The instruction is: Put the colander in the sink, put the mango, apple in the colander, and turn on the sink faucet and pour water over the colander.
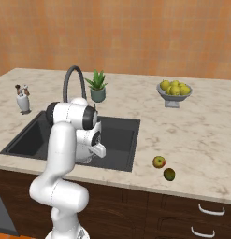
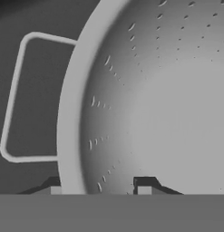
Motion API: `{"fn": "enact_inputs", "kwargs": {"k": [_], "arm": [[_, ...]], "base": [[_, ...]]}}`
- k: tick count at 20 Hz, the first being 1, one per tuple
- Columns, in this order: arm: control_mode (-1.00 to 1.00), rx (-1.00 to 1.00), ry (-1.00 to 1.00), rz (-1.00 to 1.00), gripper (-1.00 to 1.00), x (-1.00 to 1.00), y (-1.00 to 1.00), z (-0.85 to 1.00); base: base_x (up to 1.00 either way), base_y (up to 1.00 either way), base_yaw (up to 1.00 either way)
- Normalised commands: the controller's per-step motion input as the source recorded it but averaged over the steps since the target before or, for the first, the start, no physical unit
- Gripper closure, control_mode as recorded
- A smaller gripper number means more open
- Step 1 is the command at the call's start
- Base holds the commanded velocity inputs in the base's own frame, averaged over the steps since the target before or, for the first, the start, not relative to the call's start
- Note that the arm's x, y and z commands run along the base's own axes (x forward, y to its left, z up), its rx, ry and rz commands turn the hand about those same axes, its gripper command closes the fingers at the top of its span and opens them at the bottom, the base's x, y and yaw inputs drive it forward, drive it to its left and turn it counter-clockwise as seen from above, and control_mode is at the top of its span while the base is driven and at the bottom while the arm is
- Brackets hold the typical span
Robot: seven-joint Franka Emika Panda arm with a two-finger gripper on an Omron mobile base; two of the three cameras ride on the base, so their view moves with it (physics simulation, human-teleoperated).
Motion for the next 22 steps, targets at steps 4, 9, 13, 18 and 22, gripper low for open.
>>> {"fn": "enact_inputs", "kwargs": {"k": [4,9,13,18,22], "arm": [[-1.0,0.0,0.0,0.0,-1.0,0.0,0.0,0.17],[-1.0,0.0,0.01,-0.01,-1.0,-0.41,-0.01,0.59],[-1.0,0.0,0.08,-0.1,-1.0,-0.42,-0.18,0.79],[-1.0,0.0,0.19,-0.21,-1.0,-0.15,-0.24,0.93],[-1.0,0.0,0.2,-0.27,-1.0,-0.09,-0.28,0.92]], "base": [[0.0,0.0,0.0],[0.0,0.0,0.0],[0.0,0.0,0.0],[0.0,0.0,0.0],[0.0,0.0,0.0]]}}
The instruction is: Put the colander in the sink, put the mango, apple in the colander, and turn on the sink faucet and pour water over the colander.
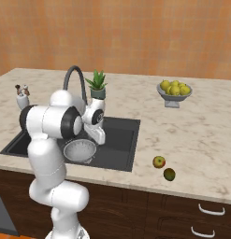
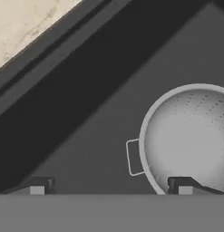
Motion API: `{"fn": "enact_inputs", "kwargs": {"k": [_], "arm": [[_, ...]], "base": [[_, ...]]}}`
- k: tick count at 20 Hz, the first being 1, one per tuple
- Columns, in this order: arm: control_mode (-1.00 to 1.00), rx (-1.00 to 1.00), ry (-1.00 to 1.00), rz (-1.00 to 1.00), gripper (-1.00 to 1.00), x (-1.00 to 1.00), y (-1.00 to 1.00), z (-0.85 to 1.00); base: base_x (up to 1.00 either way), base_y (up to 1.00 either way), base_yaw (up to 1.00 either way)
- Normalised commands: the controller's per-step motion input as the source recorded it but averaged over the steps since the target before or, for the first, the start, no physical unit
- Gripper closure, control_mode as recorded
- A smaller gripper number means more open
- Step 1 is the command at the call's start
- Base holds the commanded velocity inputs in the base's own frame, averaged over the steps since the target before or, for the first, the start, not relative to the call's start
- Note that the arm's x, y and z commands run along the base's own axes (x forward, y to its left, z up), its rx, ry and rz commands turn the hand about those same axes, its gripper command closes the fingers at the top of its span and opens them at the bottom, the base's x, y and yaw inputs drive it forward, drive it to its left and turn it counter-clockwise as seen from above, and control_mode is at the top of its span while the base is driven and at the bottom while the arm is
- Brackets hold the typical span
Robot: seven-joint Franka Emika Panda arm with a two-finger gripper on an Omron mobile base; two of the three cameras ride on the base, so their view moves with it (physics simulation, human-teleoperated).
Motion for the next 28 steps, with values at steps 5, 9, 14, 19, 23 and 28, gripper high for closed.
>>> {"fn": "enact_inputs", "kwargs": {"k": [5,9,14,19,23,28], "arm": [[-1.0,0.0,0.17,-0.4,-1.0,-0.27,-0.28,0.73],[-1.0,-0.01,0.14,-0.6,-1.0,-0.38,0.0,0.47],[-1.0,-0.06,0.14,-0.59,-1.0,-0.34,0.0,0.37],[-1.0,-0.14,0.22,-0.57,-1.0,-0.24,0.0,0.33],[-1.0,-0.18,0.28,-0.59,-1.0,-0.08,0.0,0.23],[-1.0,-0.15,0.31,-0.6,-1.0,0.0,-0.02,0.06]], "base": [[0.0,0.0,0.0],[0.0,0.0,0.0],[0.0,0.0,0.0],[0.0,0.0,0.0],[0.0,0.0,0.0],[0.0,0.0,0.0]]}}
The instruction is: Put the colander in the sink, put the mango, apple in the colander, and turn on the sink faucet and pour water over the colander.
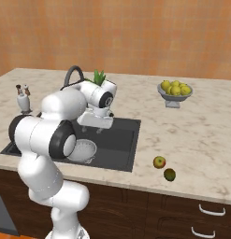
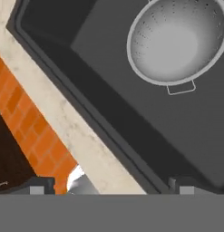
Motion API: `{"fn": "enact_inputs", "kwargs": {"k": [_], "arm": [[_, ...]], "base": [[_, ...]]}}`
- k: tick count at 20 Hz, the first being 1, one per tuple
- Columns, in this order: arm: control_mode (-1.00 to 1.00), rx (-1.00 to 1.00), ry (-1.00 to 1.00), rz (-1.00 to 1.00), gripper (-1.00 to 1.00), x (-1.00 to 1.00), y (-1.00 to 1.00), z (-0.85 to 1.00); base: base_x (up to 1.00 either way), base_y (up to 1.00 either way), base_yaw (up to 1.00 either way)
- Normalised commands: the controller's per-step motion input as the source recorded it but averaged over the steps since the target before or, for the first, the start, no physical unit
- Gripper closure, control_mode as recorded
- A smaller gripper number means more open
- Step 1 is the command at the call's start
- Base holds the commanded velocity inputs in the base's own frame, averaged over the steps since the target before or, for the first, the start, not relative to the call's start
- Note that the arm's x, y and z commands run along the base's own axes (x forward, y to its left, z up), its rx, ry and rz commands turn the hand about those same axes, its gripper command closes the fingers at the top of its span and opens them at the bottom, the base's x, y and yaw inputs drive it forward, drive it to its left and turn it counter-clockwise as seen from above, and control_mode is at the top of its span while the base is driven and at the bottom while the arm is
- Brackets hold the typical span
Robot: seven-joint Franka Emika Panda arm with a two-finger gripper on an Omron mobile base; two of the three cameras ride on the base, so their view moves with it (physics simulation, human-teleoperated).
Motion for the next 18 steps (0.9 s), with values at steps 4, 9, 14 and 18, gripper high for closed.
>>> {"fn": "enact_inputs", "kwargs": {"k": [4,9,14,18], "arm": [[-1.0,-0.14,0.28,-0.56,-1.0,-0.01,-0.06,0.01],[-1.0,-0.14,0.29,-0.53,-1.0,-0.01,-0.02,0.03],[-1.0,-0.26,0.09,-0.44,-1.0,-0.01,-0.17,-0.04],[-1.0,-0.43,-0.06,-0.4,-1.0,-0.08,-0.03,-0.07]], "base": [[0.0,0.0,0.0],[0.0,0.0,0.0],[0.0,0.0,0.0],[0.0,0.0,0.0]]}}
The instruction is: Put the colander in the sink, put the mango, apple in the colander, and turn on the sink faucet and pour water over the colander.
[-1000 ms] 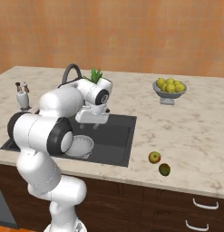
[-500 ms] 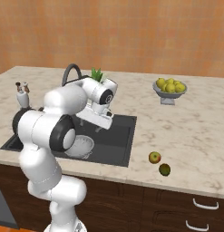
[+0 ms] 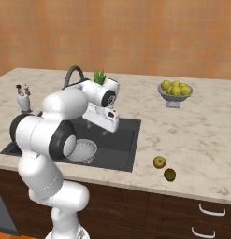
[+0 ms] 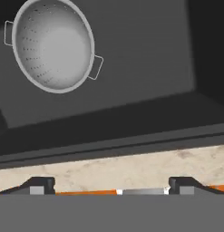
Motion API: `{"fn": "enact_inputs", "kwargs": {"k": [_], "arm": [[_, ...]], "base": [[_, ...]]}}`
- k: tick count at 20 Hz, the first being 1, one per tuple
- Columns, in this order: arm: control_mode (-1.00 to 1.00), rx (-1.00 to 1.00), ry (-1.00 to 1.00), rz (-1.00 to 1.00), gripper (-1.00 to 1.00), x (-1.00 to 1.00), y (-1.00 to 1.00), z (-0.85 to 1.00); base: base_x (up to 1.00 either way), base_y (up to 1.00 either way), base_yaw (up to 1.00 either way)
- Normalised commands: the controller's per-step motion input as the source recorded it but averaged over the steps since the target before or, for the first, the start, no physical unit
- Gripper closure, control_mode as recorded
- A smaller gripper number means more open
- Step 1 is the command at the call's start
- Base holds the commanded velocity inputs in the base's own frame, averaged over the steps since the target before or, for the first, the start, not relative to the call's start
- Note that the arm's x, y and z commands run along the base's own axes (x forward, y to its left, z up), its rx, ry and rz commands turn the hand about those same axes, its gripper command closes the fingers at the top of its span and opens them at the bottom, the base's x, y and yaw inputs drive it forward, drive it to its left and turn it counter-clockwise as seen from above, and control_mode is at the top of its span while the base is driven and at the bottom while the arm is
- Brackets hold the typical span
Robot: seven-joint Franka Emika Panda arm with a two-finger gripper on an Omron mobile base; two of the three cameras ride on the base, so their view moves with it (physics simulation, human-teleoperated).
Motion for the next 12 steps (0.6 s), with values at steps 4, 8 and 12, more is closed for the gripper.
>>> {"fn": "enact_inputs", "kwargs": {"k": [4,8,12], "arm": [[-1.0,-0.38,-0.08,-0.42,-1.0,-0.21,-0.1,0.0],[-1.0,-0.16,0.05,-0.41,-1.0,-0.25,-0.54,0.0],[-1.0,-0.02,0.13,-0.15,-1.0,-0.23,-0.91,0.0]], "base": [[0.0,0.0,0.0],[0.0,0.0,0.0],[0.0,0.0,0.0]]}}
